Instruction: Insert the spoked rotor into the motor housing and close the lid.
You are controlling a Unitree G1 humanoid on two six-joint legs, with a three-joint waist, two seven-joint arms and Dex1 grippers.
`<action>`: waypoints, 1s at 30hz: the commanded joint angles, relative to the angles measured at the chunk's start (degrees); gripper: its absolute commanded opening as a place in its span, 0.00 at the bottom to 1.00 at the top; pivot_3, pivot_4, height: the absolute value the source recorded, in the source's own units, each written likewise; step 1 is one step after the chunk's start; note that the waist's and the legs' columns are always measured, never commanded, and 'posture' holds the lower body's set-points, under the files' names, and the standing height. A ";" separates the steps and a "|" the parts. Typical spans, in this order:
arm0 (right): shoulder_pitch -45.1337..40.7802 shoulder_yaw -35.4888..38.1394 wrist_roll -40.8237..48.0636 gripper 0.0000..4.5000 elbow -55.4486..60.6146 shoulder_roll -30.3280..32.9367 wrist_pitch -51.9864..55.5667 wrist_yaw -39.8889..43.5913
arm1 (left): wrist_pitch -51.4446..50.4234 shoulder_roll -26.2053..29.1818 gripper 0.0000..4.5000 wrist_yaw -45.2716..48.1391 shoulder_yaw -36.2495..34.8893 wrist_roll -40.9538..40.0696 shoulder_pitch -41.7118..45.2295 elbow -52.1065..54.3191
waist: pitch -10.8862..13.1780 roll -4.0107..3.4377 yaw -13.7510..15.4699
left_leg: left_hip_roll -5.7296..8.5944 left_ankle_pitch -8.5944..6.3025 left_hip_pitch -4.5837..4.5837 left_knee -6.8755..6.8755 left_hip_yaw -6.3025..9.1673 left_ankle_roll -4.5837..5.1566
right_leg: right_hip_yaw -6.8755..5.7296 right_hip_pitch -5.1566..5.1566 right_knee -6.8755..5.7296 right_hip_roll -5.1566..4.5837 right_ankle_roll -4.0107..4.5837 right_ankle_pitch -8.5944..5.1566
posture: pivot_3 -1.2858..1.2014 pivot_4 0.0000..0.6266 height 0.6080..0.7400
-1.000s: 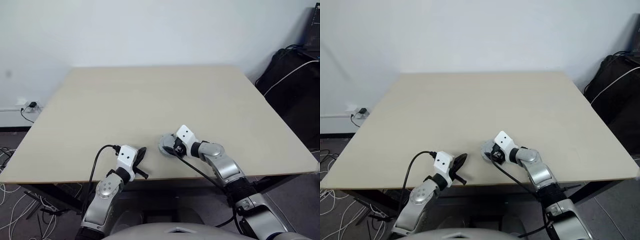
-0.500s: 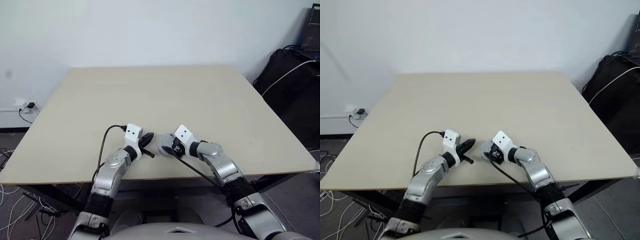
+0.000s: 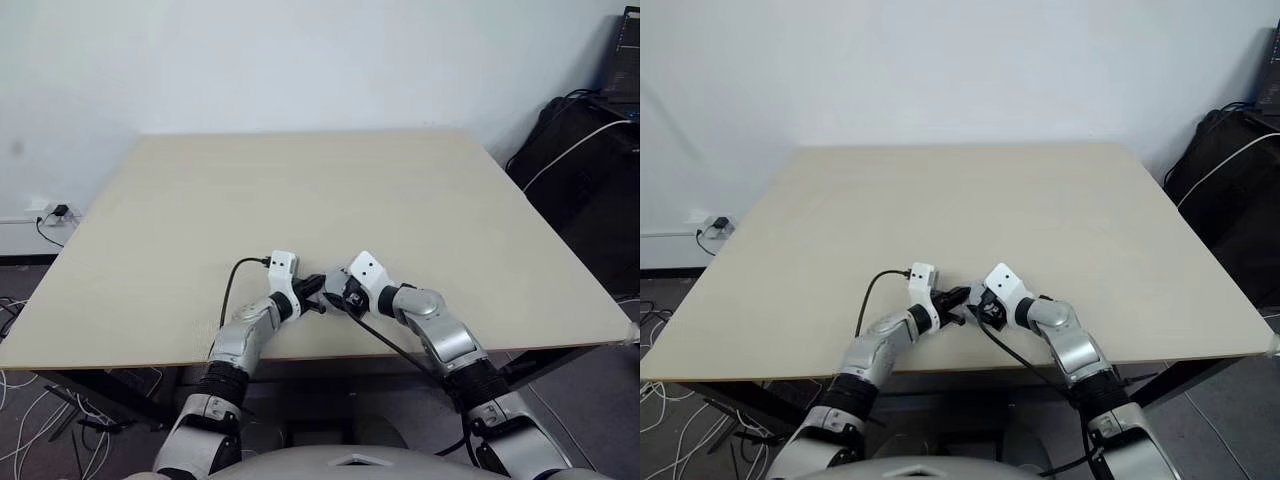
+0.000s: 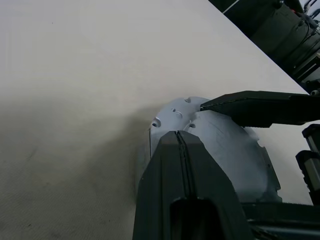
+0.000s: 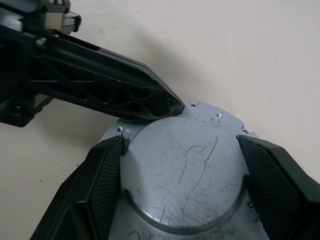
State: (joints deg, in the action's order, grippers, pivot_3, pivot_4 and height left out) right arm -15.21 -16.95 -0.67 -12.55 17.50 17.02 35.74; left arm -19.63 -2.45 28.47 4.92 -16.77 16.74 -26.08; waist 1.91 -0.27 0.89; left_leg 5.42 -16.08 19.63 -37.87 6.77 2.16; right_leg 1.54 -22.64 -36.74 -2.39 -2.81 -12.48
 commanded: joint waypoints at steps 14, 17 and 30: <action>1.99 2.09 -0.33 0.99 1.88 1.53 4.67 -1.69 | -6.28 0.17 0.00 0.88 0.60 0.35 0.74 1.21 | -0.17 0.04 0.36 | 0.02 -0.10 -0.01 0.01 0.06 -0.11 | -0.04 0.03 0.10 -0.03 0.00 0.00 | 0.52 0.00 1.00; 3.09 3.07 -0.04 0.99 3.53 2.84 5.14 -1.49 | -6.45 0.29 0.00 0.88 0.60 0.41 0.52 1.58 | -0.17 0.04 0.67 | 0.04 -0.12 0.01 0.01 0.07 -0.09 | -0.07 0.05 0.17 -0.05 -0.01 0.00 | 0.52 0.00 1.00; 16.29 16.77 20.09 0.99 27.73 6.70 14.54 5.65 | -6.55 0.08 0.00 1.63 0.90 0.67 0.49 1.90 | -0.17 0.00 1.07 | 0.03 -0.25 0.32 0.07 0.20 0.06 | -0.16 0.03 0.71 -0.08 -0.15 0.08 | 0.52 0.00 1.00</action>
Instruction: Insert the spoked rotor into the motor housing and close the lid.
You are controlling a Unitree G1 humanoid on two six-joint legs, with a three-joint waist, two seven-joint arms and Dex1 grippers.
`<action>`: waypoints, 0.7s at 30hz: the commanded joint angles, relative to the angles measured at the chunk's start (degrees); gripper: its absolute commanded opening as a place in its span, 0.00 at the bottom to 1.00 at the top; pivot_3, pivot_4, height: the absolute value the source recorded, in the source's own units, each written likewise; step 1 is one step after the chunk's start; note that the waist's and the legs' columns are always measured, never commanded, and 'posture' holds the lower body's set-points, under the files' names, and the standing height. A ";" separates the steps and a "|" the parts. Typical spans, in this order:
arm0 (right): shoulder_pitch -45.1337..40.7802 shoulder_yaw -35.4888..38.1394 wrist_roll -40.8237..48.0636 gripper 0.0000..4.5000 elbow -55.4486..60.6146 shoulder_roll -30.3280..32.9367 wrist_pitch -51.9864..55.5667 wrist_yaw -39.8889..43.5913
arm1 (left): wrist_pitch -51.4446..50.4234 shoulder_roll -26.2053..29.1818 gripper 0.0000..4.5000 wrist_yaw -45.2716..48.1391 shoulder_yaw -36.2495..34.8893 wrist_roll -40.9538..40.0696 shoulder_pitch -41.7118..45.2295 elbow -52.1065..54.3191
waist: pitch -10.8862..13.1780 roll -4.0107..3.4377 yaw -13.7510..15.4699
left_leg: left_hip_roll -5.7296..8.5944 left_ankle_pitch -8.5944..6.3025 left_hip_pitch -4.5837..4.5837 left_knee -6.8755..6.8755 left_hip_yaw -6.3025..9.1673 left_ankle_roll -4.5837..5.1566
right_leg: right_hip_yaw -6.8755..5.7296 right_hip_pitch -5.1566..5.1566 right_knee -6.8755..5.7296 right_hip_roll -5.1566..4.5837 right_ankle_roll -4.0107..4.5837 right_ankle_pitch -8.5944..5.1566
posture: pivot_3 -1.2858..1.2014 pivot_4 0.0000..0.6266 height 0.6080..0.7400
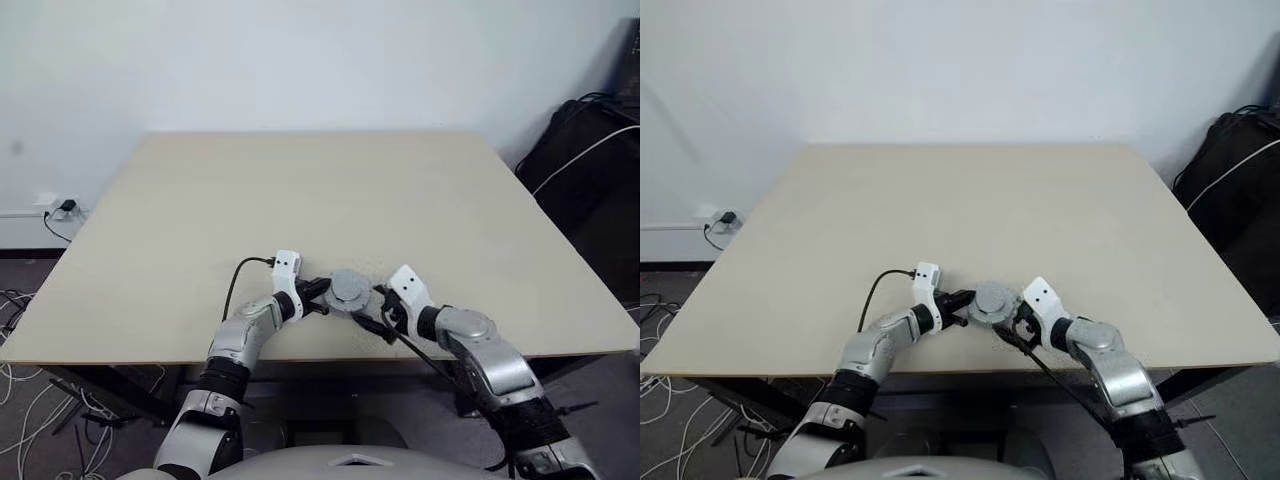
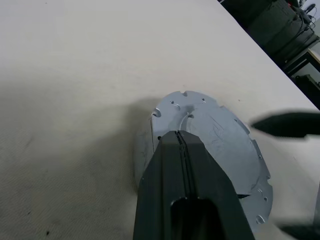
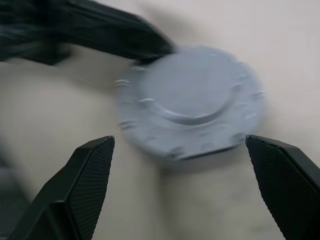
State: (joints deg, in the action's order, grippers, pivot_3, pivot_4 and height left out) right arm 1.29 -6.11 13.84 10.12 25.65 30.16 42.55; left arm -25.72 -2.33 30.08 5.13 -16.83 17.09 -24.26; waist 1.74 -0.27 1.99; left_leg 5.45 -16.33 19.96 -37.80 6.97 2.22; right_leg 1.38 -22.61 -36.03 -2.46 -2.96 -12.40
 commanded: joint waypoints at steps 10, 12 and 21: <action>0.44 16.80 15.63 0.99 2.06 -17.58 15.41 -20.22 | 0.56 -0.02 0.00 0.02 0.90 1.29 0.58 -1.05 | -0.04 -0.07 0.23 | 0.02 -0.03 0.08 0.12 -0.06 0.05 | 0.06 -0.18 0.04 -0.03 -0.01 0.02 | 0.52 0.00 1.00; 0.32 16.43 16.18 0.99 1.19 -18.14 16.94 -20.91 | 0.67 0.02 0.00 0.08 0.95 1.36 0.60 -1.15 | -0.04 -0.07 0.22 | 0.02 -0.03 0.09 0.13 -0.10 0.06 | 0.06 -0.22 0.04 -0.02 -0.01 0.02 | 0.52 0.00 1.00; -2.62 18.10 20.78 0.99 -3.13 -21.03 22.31 -23.04 | 1.02 0.07 0.00 -0.23 0.70 1.31 0.53 -0.86 | -0.05 -0.14 0.07 | 0.02 -0.04 0.07 0.13 -0.12 0.07 | 0.05 -0.19 0.04 -0.01 -0.02 0.02 | 0.52 0.00 1.00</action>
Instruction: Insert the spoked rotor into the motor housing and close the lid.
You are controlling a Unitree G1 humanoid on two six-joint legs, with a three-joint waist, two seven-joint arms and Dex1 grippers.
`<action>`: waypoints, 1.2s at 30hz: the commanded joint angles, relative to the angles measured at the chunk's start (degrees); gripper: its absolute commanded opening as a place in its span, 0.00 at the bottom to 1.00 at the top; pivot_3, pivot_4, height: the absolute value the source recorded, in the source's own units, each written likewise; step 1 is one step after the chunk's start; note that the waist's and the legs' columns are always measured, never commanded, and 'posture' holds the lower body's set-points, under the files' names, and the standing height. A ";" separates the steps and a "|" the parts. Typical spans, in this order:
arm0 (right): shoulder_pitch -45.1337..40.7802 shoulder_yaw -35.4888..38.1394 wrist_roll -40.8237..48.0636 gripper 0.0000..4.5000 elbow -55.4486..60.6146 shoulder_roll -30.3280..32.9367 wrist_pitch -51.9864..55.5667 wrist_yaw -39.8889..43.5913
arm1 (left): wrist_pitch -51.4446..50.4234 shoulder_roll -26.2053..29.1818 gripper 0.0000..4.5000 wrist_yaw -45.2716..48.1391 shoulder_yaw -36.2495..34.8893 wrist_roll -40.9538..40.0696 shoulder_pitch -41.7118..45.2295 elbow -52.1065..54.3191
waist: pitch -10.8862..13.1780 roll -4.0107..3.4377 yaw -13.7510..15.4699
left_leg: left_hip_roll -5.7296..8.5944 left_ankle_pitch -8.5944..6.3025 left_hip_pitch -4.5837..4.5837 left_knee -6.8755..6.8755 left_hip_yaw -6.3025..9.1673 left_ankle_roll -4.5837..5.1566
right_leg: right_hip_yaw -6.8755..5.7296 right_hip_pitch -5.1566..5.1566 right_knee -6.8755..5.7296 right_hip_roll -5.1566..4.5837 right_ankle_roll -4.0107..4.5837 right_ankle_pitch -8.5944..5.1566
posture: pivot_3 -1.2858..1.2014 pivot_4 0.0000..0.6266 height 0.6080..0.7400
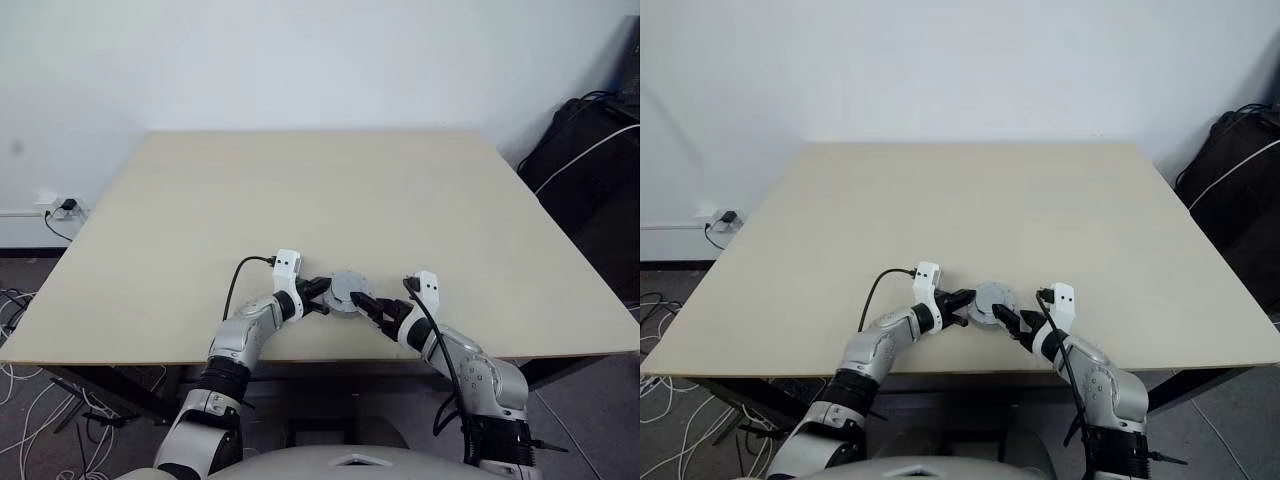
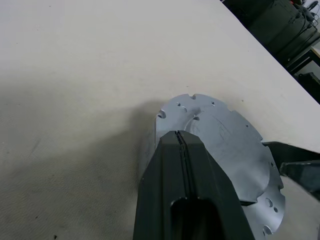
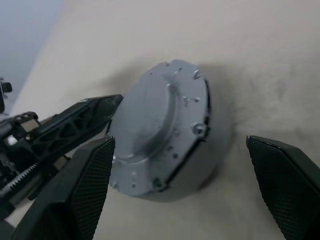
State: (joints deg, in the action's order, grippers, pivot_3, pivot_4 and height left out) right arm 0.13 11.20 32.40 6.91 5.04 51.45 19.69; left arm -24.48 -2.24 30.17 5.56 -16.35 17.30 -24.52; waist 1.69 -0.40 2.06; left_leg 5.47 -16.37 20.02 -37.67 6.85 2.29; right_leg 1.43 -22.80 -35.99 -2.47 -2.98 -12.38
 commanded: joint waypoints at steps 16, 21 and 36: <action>-3.17 8.30 14.13 0.99 -5.53 -5.72 9.32 -2.67 | 0.43 0.10 0.00 -0.51 0.15 1.15 0.16 -0.58 | -0.03 -0.05 -0.48 | 0.00 0.01 -0.01 0.02 0.00 0.03 | 0.01 0.00 0.00 0.01 0.00 0.00 | 0.52 0.00 1.00; -3.60 11.80 18.13 0.99 -7.40 -7.22 11.22 -4.57 | 0.39 0.13 0.00 -0.34 0.21 1.36 0.18 -0.62 | -0.04 -0.06 -0.49 | 0.00 0.01 -0.01 0.03 -0.01 0.04 | 0.02 -0.01 0.01 0.00 0.01 0.00 | 0.52 0.00 1.00; -2.10 11.03 18.12 0.29 -7.99 -7.25 9.73 -7.10 | 0.64 -0.21 0.00 -0.02 0.17 1.91 -0.06 -0.74 | -0.25 -0.38 -0.93 | 0.01 0.01 -0.04 0.04 -0.03 0.06 | 0.02 0.03 0.01 -0.01 -0.01 0.00 | 0.52 0.00 1.00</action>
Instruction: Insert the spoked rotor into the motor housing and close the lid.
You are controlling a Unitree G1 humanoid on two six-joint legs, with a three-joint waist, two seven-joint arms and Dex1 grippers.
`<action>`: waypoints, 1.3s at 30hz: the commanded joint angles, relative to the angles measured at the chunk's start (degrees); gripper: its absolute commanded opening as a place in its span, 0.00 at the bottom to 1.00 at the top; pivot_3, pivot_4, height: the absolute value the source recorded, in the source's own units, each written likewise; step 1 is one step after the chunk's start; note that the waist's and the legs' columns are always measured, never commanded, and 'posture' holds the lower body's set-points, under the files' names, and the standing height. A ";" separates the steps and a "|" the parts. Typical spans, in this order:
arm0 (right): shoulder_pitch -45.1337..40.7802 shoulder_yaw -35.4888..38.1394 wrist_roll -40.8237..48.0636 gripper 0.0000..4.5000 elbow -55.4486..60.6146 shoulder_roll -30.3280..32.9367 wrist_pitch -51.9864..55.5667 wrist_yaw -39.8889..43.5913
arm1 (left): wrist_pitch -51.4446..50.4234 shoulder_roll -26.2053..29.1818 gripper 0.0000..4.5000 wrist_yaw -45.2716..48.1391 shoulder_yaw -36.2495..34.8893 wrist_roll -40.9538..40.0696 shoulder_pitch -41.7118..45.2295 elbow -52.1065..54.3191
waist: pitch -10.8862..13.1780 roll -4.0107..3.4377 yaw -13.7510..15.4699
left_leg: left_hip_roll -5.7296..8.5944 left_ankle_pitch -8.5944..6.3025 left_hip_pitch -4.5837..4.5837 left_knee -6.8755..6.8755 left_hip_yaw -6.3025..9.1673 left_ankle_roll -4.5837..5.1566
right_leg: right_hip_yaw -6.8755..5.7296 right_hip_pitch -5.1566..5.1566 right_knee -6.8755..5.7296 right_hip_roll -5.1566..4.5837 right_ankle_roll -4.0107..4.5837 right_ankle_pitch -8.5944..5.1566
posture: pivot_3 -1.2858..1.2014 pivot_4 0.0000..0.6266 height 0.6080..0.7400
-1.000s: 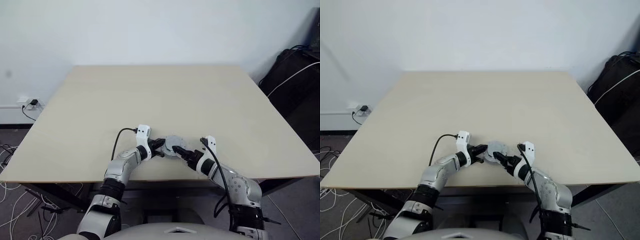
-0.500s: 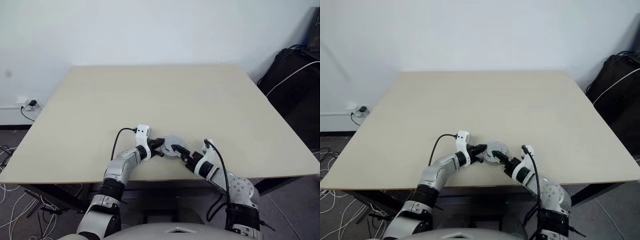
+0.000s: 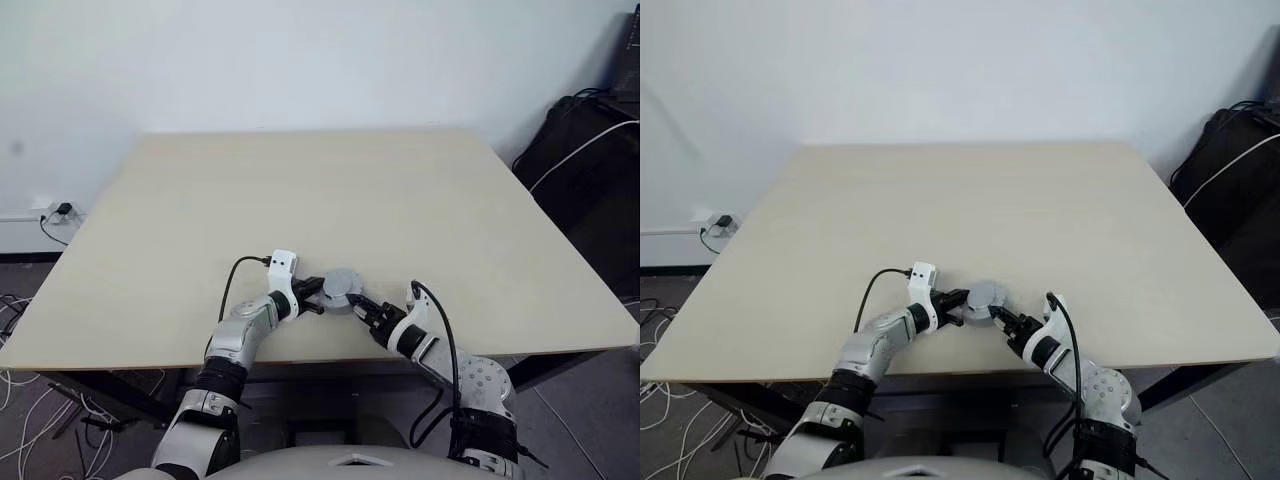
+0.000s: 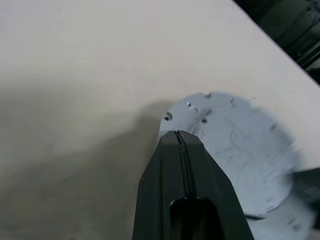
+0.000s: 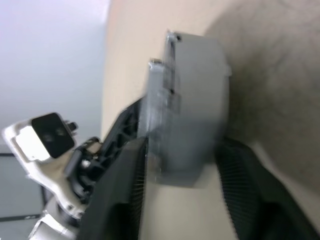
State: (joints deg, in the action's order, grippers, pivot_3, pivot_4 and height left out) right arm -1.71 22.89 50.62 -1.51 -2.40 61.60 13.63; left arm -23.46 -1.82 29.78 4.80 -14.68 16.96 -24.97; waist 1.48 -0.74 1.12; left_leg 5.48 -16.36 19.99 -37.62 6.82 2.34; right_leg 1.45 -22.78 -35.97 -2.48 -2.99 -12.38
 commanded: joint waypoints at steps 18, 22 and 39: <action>2.66 -0.98 0.34 0.28 1.39 -0.67 -1.72 -2.54 | 3.42 -2.32 0.00 -2.33 -1.17 -0.98 -2.69 6.13 | -0.15 -0.22 -0.08 | 0.00 -0.01 -0.02 0.00 0.00 0.01 | 0.01 0.02 0.01 -0.01 0.00 0.00 | 0.52 0.00 1.00; 4.04 -0.57 2.00 0.28 1.83 -1.78 -2.10 -2.74 | 7.45 -3.52 0.00 -3.88 -3.75 -3.64 -6.97 13.68 | -0.13 -0.21 -0.31 | -0.05 -0.03 0.05 0.04 0.00 -0.02 | 0.09 -0.08 0.01 -0.01 0.01 -0.01 | 0.52 0.00 1.00; 4.02 0.47 18.90 0.28 4.60 -5.04 -2.87 1.84 | -8.45 -3.10 0.00 -1.13 -11.24 -29.43 -27.69 29.62 | 0.10 -0.41 -0.37 | -0.02 -0.06 0.73 0.03 -0.06 0.41 | 0.22 -0.80 0.04 -0.01 0.03 -0.18 | 0.52 0.00 1.00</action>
State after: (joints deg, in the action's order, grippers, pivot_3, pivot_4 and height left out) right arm 4.25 24.28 65.13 0.08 -4.93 58.83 13.30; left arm -29.93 -3.44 27.89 -5.64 -40.14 -10.62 1.20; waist 1.58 -1.15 0.75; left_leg 5.45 -16.43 20.71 -37.59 6.76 2.75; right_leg 1.66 -23.58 -35.94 -2.50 -2.95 -12.57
